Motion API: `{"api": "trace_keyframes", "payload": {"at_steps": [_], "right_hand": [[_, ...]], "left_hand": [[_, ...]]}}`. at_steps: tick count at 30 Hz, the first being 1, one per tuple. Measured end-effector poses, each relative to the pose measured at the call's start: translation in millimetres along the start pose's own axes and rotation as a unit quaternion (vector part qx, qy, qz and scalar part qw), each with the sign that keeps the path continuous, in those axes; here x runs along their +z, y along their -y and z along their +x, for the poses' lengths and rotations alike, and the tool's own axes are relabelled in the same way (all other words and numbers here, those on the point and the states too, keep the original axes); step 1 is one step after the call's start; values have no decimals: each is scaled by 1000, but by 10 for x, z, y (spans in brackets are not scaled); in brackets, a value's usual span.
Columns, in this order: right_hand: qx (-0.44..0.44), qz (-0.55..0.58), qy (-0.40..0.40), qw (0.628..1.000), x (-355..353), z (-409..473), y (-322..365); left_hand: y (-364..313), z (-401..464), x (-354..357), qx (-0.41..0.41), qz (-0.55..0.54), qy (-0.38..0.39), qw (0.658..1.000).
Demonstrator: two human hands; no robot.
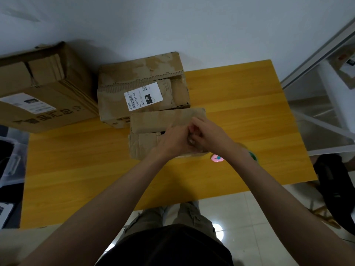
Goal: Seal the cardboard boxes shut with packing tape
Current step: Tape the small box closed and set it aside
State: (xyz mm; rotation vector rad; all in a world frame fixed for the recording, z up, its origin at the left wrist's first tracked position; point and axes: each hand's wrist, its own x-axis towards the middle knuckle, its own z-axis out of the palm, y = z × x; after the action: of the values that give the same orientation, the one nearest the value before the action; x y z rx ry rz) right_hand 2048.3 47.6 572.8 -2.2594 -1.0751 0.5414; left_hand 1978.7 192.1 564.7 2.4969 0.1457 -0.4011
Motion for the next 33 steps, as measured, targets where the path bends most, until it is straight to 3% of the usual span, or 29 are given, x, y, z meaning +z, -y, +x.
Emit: {"api": "trace_keyframes", "payload": {"at_steps": [5, 18, 33], "right_hand": [[-3, -107, 9, 994, -246, 101, 90], [25, -41, 51, 998, -283, 290, 76], [150, 195, 0, 969, -124, 101, -102]], "left_hand": [[-2, 3, -37, 0, -23, -7, 1000], [8, 12, -65, -36, -172, -23, 984], [52, -153, -83, 2, -229, -61, 971]]}}
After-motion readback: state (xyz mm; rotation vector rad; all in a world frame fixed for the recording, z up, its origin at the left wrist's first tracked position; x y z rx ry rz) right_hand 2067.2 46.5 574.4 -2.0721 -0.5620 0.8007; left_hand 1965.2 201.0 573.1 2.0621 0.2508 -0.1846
